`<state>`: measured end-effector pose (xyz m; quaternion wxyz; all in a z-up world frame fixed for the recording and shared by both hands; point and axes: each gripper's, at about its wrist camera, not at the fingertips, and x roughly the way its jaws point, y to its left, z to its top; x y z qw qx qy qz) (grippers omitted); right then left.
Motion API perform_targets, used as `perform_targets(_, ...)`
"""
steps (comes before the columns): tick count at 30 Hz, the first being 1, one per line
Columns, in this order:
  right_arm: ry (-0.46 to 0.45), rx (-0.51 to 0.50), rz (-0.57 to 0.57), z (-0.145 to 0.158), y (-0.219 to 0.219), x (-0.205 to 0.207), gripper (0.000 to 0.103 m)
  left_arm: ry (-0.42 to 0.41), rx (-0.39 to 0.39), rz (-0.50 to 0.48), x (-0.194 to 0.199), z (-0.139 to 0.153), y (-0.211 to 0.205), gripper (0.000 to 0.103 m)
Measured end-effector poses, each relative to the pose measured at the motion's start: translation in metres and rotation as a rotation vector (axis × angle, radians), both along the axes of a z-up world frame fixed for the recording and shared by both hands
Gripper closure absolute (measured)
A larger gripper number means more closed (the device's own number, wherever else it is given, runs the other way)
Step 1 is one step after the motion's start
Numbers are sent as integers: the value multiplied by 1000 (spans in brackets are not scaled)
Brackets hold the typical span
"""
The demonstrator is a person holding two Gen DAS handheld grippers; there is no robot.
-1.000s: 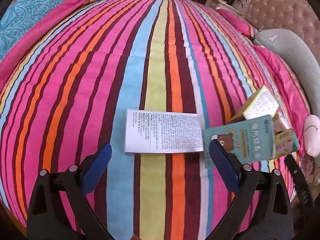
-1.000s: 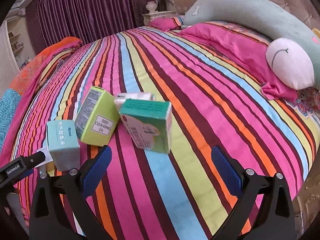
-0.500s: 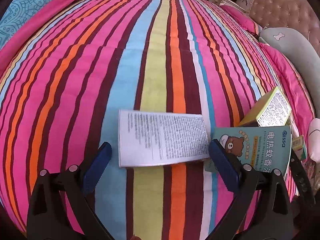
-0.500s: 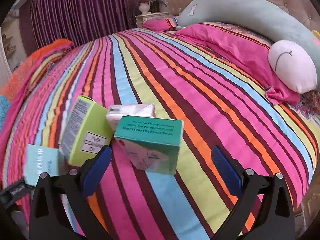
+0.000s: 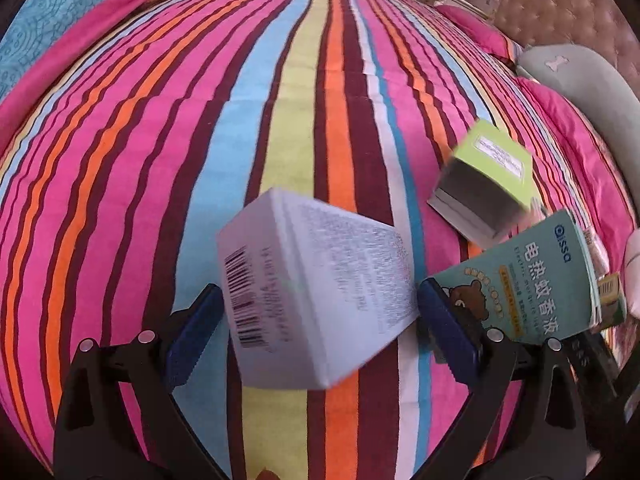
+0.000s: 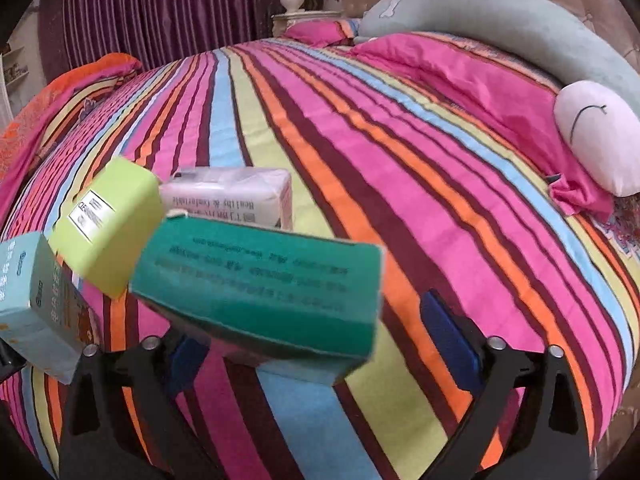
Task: Collect trash
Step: 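Grasp the white card box with the left tool while the right tool grasps the green box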
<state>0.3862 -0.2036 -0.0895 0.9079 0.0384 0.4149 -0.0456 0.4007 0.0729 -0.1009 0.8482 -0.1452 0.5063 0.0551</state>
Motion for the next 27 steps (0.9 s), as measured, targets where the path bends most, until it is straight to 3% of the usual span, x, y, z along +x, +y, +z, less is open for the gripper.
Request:
perform_targets(2, 7, 11, 16, 0, 0, 2, 47, -16, -9, 17, 0, 1, 1, 8)
perform_targets(5, -1, 21, 35, 0, -1, -1, 50, -46, -45, 34, -2, 3, 4, 12)
perform_targets(6, -3, 20, 38, -1, -1, -3, 50, -56, -50, 31, -3, 4, 5, 26)
perform_targets(8, -6, 15, 48, -1, -3, -7, 50, -73, -73, 23, -3, 4, 7, 38)
perform_targets(10, -7, 13, 50, -1, -1, -9, 50, -77, -85, 22, -2, 3, 8, 40)
perform_targets(11, -9, 13, 50, -1, -1, -10, 50, -83, -101, 18, -3, 3, 9, 67)
perform_targets(12, -18, 17, 50, 1, -1, -13, 50, -82, -110, 19, -4, 3, 10, 69)
perform_targets(27, -32, 136, 48, 20, -23, -25, 51, -99, -98, 10, -34, 14, 21, 70)
